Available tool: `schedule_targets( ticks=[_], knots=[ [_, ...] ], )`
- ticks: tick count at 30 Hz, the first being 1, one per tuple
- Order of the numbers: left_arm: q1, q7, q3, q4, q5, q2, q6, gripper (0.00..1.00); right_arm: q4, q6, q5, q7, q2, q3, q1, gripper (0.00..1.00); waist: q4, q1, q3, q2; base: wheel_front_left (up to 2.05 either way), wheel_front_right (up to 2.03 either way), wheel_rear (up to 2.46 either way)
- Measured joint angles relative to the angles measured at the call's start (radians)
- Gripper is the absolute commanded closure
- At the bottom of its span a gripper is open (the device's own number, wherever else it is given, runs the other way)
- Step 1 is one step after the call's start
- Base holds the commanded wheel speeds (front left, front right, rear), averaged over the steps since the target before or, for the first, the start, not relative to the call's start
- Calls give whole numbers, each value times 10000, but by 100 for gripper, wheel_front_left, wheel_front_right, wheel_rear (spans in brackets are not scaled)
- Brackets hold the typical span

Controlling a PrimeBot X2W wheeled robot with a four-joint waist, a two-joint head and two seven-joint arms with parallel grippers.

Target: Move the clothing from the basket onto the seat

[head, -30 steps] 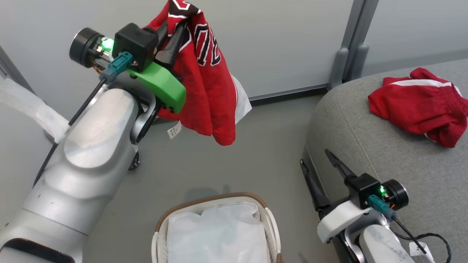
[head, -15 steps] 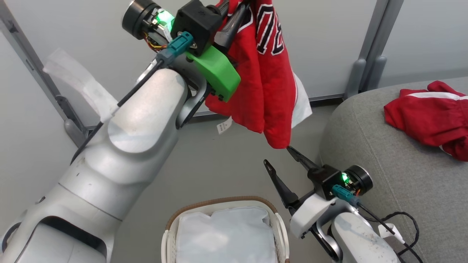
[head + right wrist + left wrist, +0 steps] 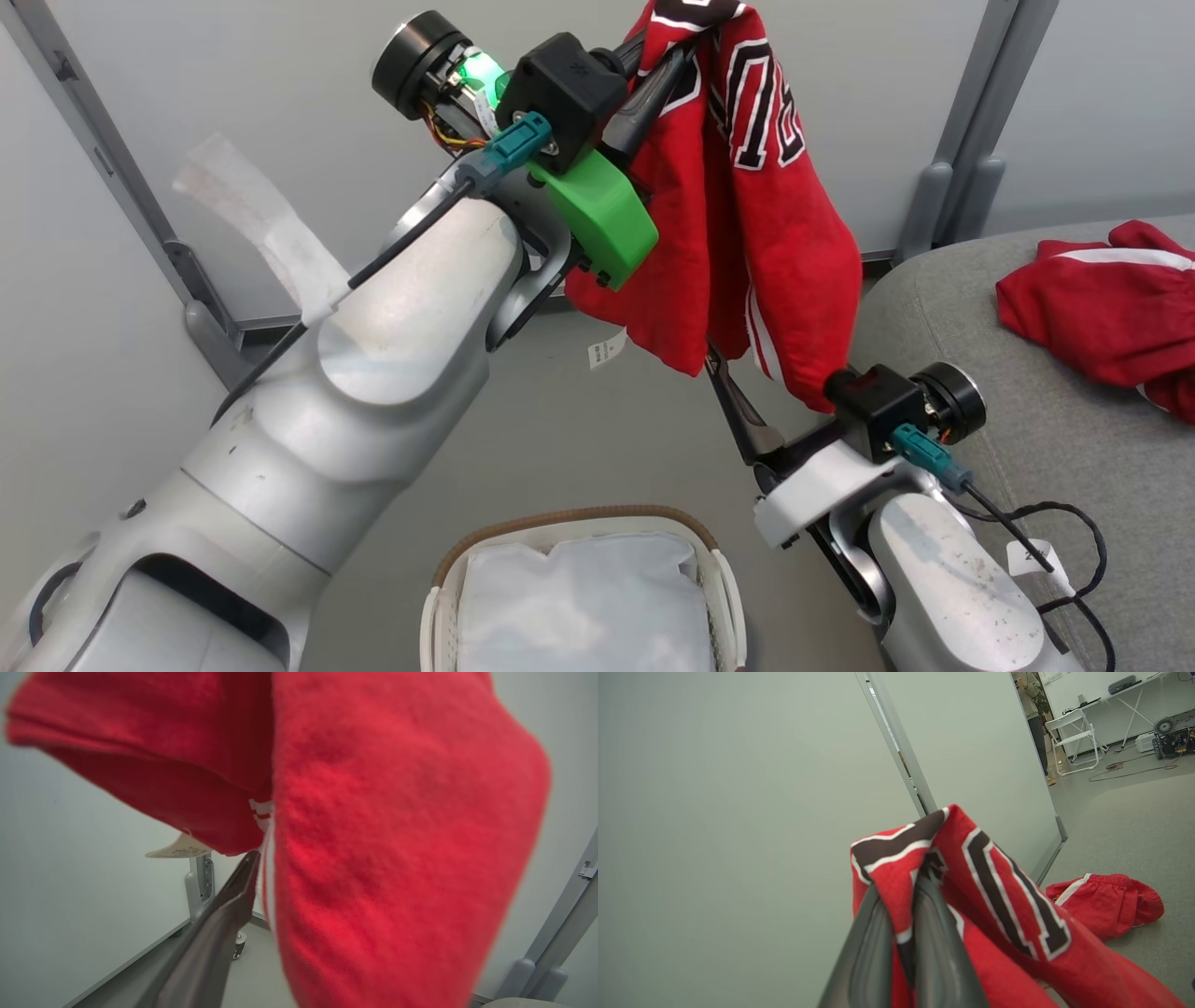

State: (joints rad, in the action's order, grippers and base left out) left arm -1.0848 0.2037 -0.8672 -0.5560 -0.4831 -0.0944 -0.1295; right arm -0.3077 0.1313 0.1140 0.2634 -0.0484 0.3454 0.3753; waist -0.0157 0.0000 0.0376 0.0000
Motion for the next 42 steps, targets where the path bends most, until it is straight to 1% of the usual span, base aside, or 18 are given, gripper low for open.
schedule_targets(
  ticks=[5, 13, 18, 19, 20, 21, 22, 23, 24, 25, 26, 27, 28, 30, 35, 42],
  knots=[
    [105, 44, -23, -123, -132, -92, 0, 100, 512, 0, 107, -2, 0, -94, -198, 0, 47, 0, 4, 0, 0, 0, 0],
    [345, 178, 94, -359, -244, -372, 77, 100, 805, 0, 104, 0, 0, -1016, -556, 0, 128, 0, -73, 0, 0, 0, 0],
    [479, 242, 140, -460, -301, -464, 153, 100, 840, 0, 134, -2, -2, -1379, -551, 0, 160, 0, -124, 0, 0, 0, 0],
    [503, 267, 140, -481, -316, -468, 157, 100, 819, 0, 146, -2, -2, -1427, -529, 5, 160, 0, -135, 0, 0, 0, 0],
    [523, 276, 136, -497, -345, -466, 165, 100, 780, 0, 146, 0, -2, -1461, -487, 15, 156, 0, -147, 0, 0, 0, 0],
    [549, 282, 138, -499, -357, -462, 165, 100, 740, 0, 144, -2, 0, -1486, -443, 50, 151, 0, -157, 0, 0, 0, 0],
    [598, 309, 136, -500, -372, -453, 165, 100, 686, 0, 140, 0, 0, -1521, -370, 55, 141, 0, -169, 0, 0, 0, 0],
    [646, 316, 125, -500, -378, -435, 165, 100, 625, 0, 125, -2, -2, -1559, -290, 63, 128, 0, -183, 0, 0, 0, 0],
    [685, 334, 115, -499, -391, -420, 165, 100, 558, 0, 98, 0, -2, -1597, -197, 64, 114, 0, -197, 0, 0, 0, 0],
    [708, 349, 107, -495, -408, -407, 165, 100, 497, 0, 73, -2, -2, -1620, -111, 70, 101, 0, -208, 0, 0, 0, 0],
    [717, 351, 98, -489, -416, -387, 165, 100, 410, 0, 23, 0, -2, -1632, 3, 71, 83, 0, -221, 0, 0, 0, 0],
    [722, 366, 90, -479, -418, -366, 165, 100, 307, 0, -19, -2, -4, -1609, 107, 81, 64, 0, -235, 0, 0, 0, 0],
    [732, 395, 82, -472, -420, -349, 167, 100, 222, 0, -56, 0, -4, -1567, 186, 84, 49, 0, -246, 0, 0, 0, 0],
    [779, 408, 54, -468, -447, -314, 165, 100, 52, 0, -111, 0, 2, -1494, 352, 100, 12, 0, -276, 0, 0, 0, 0],
    [956, 441, 19, -518, -539, -290, 165, 100, -96, 0, -107, 0, 0, -1463, 606, 100, -54, 0, -325, 0, 0, 0, 0],
    [1301, 512, 119, -612, -715, -382, 194, 100, 132, 0, -107, 0, 0, -1498, 616, 100, -15, 0, -358, 0, 0, 0, 0]
  ],
)
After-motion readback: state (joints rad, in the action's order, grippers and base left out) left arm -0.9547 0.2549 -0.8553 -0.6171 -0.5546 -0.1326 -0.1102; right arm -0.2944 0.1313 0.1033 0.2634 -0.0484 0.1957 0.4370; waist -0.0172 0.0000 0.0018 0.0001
